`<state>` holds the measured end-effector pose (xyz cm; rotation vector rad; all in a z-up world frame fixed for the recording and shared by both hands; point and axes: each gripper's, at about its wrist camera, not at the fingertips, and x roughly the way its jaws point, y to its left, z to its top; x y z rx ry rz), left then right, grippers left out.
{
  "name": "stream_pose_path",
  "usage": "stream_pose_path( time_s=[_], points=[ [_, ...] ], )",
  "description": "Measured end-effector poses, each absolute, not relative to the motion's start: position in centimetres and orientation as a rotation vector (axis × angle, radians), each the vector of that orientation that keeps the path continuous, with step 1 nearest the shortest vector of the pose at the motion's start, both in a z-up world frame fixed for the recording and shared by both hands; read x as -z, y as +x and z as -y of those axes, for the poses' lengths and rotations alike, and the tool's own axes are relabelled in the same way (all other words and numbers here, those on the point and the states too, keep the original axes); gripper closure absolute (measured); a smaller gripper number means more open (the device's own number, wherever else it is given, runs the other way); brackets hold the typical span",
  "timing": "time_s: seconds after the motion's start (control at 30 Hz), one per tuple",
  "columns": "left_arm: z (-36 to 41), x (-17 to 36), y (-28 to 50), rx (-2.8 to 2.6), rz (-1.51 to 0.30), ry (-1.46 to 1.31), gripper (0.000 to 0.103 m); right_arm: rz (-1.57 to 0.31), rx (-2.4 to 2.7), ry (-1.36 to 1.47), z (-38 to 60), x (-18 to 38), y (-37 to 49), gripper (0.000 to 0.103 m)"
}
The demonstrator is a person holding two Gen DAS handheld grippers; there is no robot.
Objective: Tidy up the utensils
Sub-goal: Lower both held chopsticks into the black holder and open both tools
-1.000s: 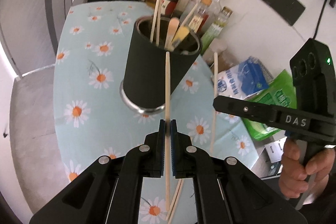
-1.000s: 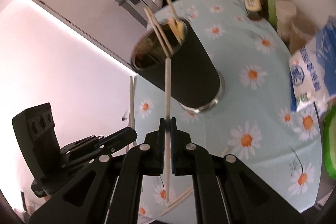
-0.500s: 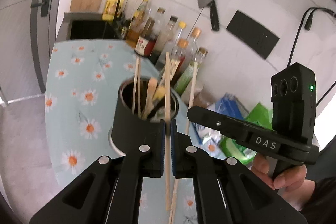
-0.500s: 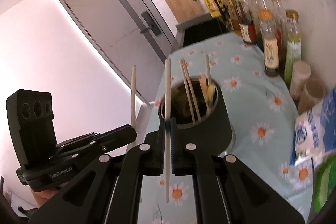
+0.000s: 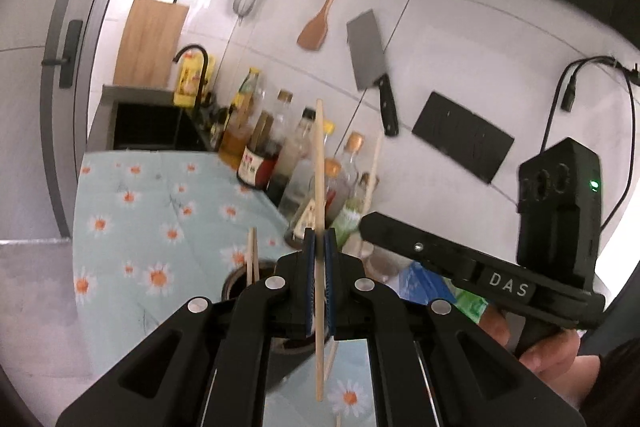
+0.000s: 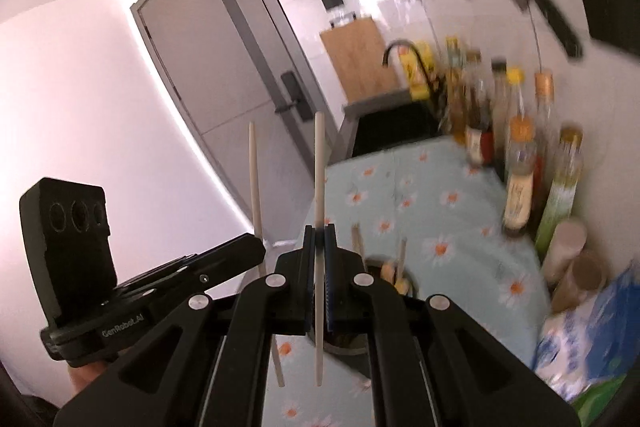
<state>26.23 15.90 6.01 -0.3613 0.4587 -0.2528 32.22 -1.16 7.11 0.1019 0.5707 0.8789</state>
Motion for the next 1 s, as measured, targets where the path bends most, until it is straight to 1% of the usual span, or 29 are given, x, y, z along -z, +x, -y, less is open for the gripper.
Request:
stream_pose_path(
  time_s=[0.4, 0.6, 1.0],
  points=[
    [-16.6, -6.2, 27.9, 0.262, -0.327, -0.309, 0.099, -0.481, -0.833, 0.157, 1.3, -8.4, 33.6, 0.098],
    [-16.8, -5.7, 28.2, 0.228, -0.276, -0.299, 0.099, -0.452, -0.789, 0.173, 1.1, -7.2, 34.1, 0.098],
    [-16.3, -1.7, 29.2, 0.233, -0.353, -0.314, 0.099, -0.558, -0.733, 0.178, 0.7, -2.4, 35.1, 0.097]
  ],
)
